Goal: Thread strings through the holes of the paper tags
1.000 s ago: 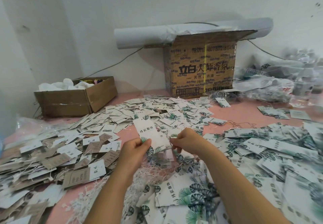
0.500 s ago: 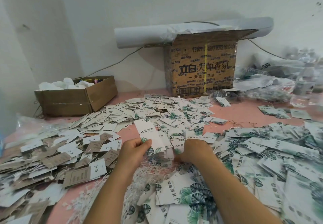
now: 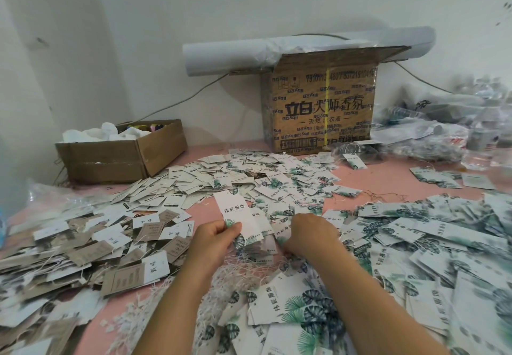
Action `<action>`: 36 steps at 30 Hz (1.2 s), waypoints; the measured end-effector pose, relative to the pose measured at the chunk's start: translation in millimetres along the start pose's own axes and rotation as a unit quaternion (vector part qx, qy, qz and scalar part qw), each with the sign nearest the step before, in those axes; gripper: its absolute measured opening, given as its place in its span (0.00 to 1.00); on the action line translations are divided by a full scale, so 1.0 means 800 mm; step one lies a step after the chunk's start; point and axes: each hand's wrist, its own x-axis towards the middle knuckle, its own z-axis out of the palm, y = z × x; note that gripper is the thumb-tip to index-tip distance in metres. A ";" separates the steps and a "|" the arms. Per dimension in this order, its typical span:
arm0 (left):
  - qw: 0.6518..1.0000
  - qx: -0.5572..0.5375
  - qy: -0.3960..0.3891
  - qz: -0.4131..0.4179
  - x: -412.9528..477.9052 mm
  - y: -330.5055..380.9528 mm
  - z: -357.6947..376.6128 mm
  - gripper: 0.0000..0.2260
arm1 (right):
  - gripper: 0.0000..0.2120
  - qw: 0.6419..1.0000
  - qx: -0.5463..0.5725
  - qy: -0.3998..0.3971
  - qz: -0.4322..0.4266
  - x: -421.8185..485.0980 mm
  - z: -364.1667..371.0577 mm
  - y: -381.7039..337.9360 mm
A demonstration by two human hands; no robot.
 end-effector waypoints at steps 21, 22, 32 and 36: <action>1.000 -0.009 -0.004 -0.004 0.003 -0.005 0.001 0.12 | 0.05 0.963 0.260 0.036 0.060 0.016 -0.008 0.023; 1.000 -0.010 -0.007 -0.005 0.003 -0.005 0.001 0.11 | 0.04 0.961 0.264 0.052 0.067 0.016 -0.011 0.023; 0.998 -0.045 -0.051 0.015 0.000 -0.001 0.001 0.16 | 0.10 0.806 0.583 0.035 -0.094 -0.009 -0.048 -0.002; 0.994 -0.079 -0.060 0.035 -0.002 0.006 0.001 0.14 | 0.12 0.796 0.594 -0.018 -0.116 -0.011 -0.042 -0.005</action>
